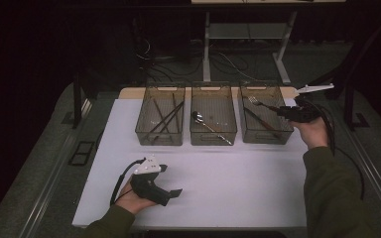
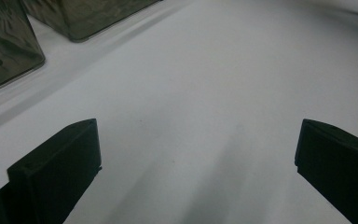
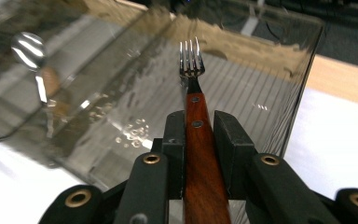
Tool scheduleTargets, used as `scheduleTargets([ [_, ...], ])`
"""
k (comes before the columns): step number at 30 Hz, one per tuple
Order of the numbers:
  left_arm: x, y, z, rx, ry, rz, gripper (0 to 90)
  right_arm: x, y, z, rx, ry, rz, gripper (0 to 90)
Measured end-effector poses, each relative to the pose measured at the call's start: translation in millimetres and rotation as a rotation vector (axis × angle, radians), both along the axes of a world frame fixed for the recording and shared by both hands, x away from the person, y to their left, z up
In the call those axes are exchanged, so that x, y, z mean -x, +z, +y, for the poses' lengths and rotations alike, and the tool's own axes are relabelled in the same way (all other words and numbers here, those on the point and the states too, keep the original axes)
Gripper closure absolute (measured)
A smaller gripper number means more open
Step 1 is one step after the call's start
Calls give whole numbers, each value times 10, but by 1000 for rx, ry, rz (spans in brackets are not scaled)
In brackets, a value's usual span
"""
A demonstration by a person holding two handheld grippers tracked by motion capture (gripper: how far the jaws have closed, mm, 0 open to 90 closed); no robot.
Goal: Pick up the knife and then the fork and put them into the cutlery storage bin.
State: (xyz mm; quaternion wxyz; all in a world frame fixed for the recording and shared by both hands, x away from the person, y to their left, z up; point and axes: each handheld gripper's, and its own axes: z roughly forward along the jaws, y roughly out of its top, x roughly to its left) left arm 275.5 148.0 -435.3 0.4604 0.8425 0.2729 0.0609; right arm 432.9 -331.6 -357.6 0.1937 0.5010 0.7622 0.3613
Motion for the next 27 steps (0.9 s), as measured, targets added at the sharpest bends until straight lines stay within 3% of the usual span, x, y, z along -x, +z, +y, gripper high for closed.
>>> scheduleTargets([
  [12, 3, -5, -9, -2, -5, -1, 0, -242, -271, 163, 10, -31, 76, 751],
  [20, 5, -9, -19, -6, -11, 0, 0, -279, -334, 213, 18, -24, 92, 749],
  [27, 3, -16, -28, -12, -15, 2, 0, -309, -411, 225, 57, -3, 128, 746],
])
